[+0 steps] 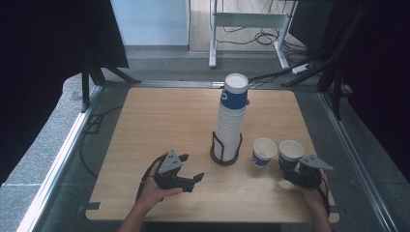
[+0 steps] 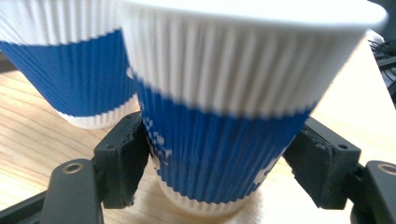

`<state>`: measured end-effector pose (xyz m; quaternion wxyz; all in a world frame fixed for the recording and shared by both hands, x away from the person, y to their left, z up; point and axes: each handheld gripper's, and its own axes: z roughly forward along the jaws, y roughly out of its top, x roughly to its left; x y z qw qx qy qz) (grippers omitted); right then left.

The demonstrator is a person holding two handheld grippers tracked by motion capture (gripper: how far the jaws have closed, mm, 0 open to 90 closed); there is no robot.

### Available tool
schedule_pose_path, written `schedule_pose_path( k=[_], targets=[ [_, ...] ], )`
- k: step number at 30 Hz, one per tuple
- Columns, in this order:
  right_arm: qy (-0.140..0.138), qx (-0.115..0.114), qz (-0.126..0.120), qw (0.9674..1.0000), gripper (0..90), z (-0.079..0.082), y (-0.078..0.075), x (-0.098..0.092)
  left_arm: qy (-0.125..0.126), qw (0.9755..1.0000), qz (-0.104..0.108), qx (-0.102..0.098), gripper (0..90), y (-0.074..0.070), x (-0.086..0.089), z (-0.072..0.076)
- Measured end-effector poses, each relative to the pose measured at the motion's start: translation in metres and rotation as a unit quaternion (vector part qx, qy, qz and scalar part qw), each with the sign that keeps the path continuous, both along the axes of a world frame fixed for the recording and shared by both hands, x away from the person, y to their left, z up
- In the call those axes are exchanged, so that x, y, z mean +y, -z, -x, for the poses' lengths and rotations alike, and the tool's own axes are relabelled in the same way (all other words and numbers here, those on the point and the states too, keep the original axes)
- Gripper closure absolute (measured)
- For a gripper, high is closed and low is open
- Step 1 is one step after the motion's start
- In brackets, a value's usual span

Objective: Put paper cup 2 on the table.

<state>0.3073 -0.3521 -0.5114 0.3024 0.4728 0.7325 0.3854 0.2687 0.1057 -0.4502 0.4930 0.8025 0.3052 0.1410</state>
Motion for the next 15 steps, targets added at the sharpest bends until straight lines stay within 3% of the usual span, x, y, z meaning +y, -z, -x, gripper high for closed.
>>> schedule_pose_path(
  k=[10, 15],
  targets=[
    [0.001, 0.008, 0.007, 0.9999, 24.6, 0.0007, 0.0008, 0.0003, 0.001, 1.0, -0.003, 0.0, 15.4, 0.0002, -0.0004, 0.0003],
    [0.001, 0.007, -0.01, 0.9999, 14.8, 0.003, -0.0003, -0.0022, 0.001, 1.0, -0.004, -0.001, 15.4, 0.0002, 0.0003, 0.0002]
  ],
)
